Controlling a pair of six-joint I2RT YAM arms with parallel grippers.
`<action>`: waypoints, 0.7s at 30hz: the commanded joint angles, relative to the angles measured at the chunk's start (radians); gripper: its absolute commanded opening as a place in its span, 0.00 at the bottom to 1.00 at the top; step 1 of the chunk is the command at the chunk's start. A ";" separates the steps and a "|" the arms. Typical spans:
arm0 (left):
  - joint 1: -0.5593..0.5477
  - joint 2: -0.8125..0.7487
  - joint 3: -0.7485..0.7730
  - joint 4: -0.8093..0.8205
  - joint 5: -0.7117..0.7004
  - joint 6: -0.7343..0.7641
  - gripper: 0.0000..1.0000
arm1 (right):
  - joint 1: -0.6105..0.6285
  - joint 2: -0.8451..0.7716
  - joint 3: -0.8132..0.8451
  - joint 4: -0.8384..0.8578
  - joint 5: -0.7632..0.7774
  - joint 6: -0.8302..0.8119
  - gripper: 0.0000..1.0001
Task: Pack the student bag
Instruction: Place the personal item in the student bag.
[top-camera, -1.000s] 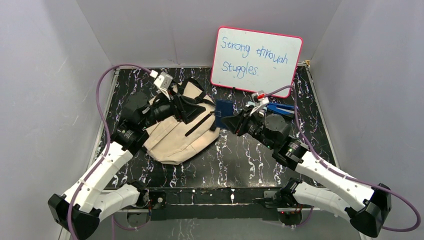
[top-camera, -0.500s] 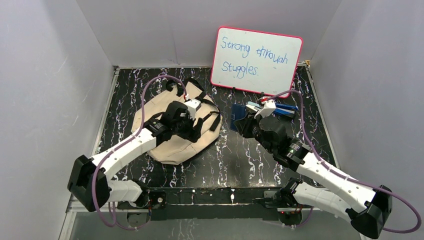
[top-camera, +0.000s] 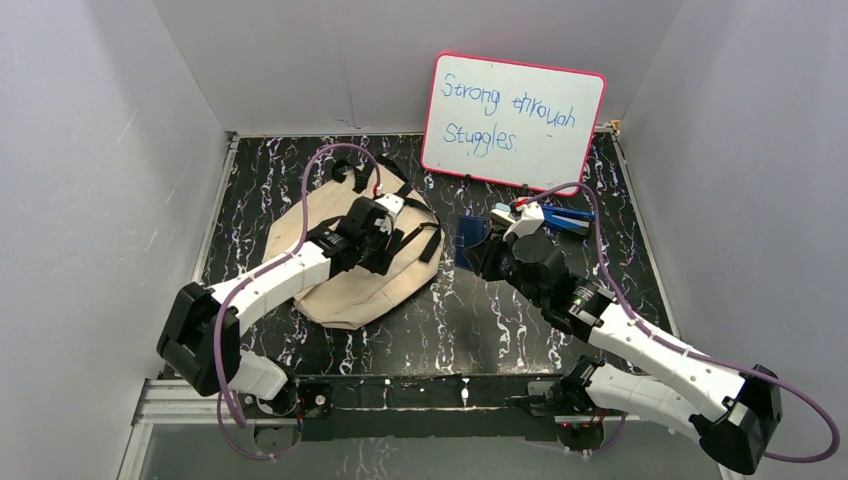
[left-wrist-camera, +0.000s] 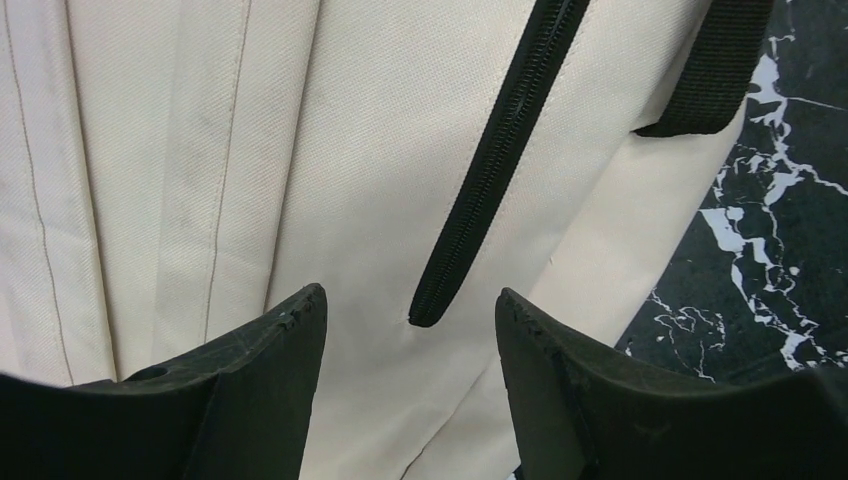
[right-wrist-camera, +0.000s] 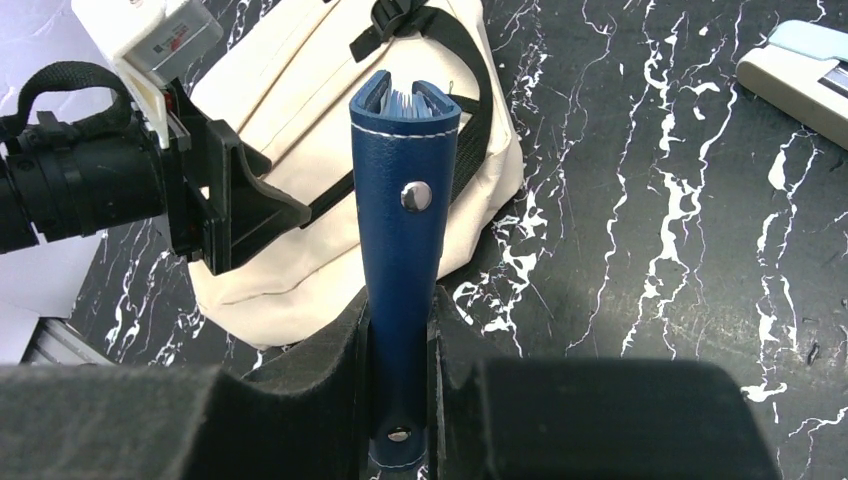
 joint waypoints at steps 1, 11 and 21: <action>0.000 0.030 0.042 0.007 -0.040 0.030 0.59 | 0.000 -0.029 -0.006 0.056 0.006 0.017 0.00; 0.000 0.111 0.079 0.023 -0.095 0.065 0.58 | 0.000 -0.040 -0.010 0.045 0.011 0.018 0.00; 0.001 0.182 0.108 0.020 -0.113 0.109 0.53 | -0.001 -0.035 -0.016 0.048 0.006 0.022 0.00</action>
